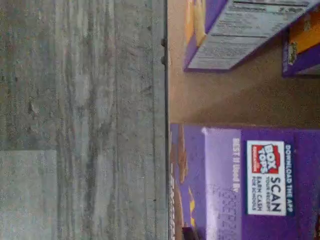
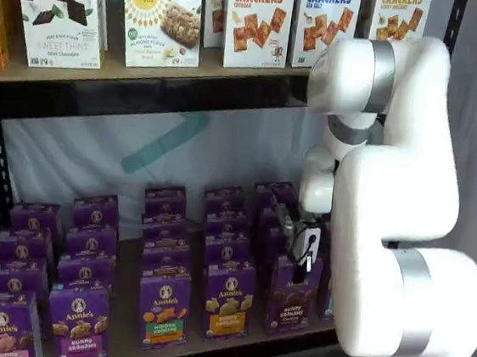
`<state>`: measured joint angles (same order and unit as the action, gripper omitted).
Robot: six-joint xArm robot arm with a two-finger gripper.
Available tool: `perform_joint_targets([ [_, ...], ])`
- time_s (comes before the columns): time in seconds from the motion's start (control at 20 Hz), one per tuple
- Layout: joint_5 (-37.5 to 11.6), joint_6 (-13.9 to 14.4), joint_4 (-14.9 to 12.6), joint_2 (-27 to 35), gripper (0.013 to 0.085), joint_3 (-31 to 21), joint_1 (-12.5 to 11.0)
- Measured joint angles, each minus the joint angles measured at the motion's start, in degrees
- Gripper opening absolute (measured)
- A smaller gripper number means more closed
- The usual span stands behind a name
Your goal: Pick up the purple box with a brown patch in the center, on the bottom shelf, the fifth box from the left
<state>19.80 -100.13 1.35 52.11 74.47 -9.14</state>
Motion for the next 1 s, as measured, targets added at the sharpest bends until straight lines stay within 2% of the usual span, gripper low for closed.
perform_joint_targets([
  [0.5, -2.6, -8.9, 10.0, -8.7, 0.029, -12.9, 0.7],
  [0.75, -3.9, -9.9, 11.6, -12.3, 0.029, -18.1, 1.3],
  [1.0, -5.6, -11.6, 15.0, -16.0, 0.029, -23.5, 3.0],
])
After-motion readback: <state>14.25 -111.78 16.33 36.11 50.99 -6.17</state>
